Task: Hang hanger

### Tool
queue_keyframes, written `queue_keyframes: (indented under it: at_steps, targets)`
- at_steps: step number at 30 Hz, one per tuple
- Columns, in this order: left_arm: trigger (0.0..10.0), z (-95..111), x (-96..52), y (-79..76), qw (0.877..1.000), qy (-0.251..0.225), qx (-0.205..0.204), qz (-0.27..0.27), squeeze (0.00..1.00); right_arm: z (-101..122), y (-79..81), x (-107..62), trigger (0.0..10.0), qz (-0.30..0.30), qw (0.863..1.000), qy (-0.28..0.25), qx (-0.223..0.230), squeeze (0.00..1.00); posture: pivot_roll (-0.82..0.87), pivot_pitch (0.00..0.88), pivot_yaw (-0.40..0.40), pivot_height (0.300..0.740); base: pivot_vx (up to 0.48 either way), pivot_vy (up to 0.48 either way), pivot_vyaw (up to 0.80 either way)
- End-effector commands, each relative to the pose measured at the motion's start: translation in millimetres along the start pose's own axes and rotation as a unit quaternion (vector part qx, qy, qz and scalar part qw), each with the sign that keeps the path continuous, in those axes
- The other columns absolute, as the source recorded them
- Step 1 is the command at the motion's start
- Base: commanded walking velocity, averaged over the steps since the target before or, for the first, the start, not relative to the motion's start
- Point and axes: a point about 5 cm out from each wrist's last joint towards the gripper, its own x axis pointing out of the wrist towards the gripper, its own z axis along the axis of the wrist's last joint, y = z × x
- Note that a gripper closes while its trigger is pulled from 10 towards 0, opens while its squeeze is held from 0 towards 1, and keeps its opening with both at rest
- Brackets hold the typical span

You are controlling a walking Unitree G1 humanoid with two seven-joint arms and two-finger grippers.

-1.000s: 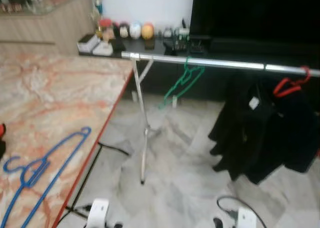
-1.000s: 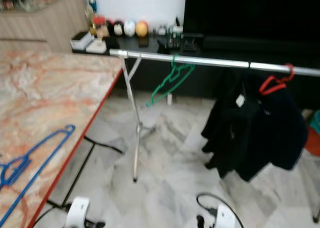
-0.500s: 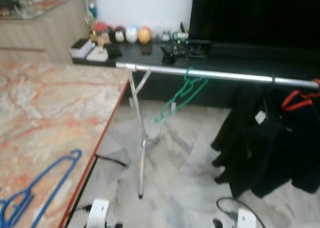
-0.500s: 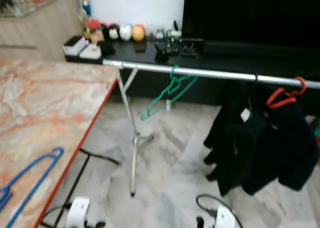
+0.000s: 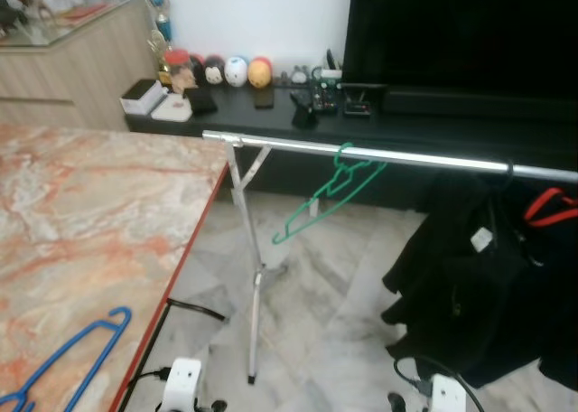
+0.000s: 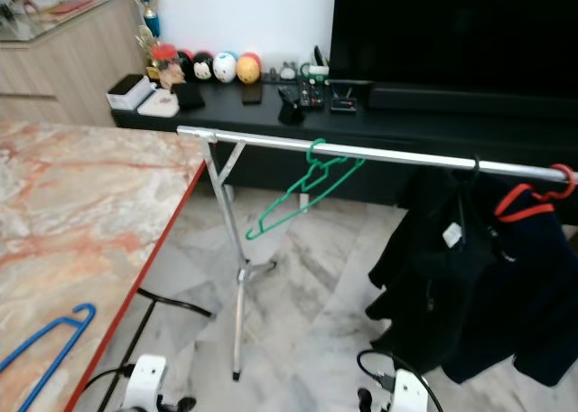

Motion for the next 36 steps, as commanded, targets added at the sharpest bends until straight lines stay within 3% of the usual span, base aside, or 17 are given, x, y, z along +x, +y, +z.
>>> queue_keyframes:
  at_steps: [1,19,24,36]
  targets:
    - [10.0,-4.3,-1.0,1.6,1.0,0.009,0.004,0.0,0.0,2.1,-1.0,0.1,10.0,-0.004,1.0,-0.008,0.005,0.0,-0.05,0.0,0.038,0.74,0.0,0.0,0.0]
    - [10.0,-5.4,-1.3,1.8,1.0,0.01,0.003,0.001,0.0,7.4,0.2,1.8,10.0,-0.004,1.0,-0.015,0.012,0.0,-0.05,0.0,0.036,0.74,0.0,0.0,0.0]
    - [10.0,-5.5,-1.3,1.9,1.0,0.01,0.003,0.001,0.0,7.3,0.5,1.8,10.0,-0.003,1.0,-0.013,0.013,0.0,-0.05,0.0,0.037,0.74,0.0,0.0,-0.8]
    - [10.0,-5.5,-1.2,1.0,1.0,0.01,0.004,0.001,0.0,5.7,-0.5,1.1,10.0,-0.003,1.0,-0.014,0.008,0.0,-0.05,0.0,0.037,0.74,0.0,0.0,0.0]
